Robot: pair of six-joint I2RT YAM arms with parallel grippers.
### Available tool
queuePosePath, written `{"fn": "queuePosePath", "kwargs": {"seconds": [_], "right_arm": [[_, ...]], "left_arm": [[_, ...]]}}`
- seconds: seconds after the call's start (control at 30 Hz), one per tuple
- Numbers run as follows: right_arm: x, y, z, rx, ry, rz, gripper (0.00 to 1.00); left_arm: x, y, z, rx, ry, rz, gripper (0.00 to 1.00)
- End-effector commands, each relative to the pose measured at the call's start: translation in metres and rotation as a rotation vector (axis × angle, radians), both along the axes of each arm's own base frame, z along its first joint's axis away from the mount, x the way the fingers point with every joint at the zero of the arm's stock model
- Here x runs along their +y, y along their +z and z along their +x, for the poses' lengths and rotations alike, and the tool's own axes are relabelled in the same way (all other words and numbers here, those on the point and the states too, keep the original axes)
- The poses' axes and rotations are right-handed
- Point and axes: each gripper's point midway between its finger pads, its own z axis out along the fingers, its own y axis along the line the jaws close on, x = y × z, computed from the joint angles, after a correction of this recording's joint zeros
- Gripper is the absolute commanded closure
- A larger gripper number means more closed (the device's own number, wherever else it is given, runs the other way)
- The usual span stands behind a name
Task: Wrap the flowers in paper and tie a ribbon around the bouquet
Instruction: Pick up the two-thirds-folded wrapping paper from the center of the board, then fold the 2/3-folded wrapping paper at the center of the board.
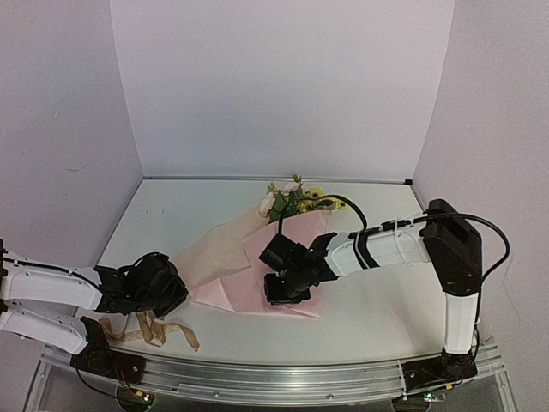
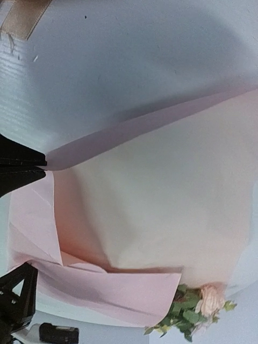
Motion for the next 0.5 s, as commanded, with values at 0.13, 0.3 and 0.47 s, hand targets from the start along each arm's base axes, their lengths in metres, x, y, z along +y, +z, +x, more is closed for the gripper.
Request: {"fn": "queuePosePath", "kwargs": {"seconds": [0.13, 0.3, 0.47], "right_arm": [[0.003, 0.002, -0.001, -0.006, 0.015, -0.013, 0.75], [0.003, 0.008, 0.002, -0.032, 0.005, 0.005, 0.75], [0.004, 0.027, 0.004, -0.071, -0.035, 0.098, 0.75]], "left_arm": [[-0.065, 0.099, 0.031, -0.321, -0.241, -0.011, 1.0], [-0.111, 0.121, 0.031, -0.405, -0.418, -0.053, 1.0], [-0.154, 0.121, 0.03, -0.412, -0.556, -0.083, 1.0]]}}
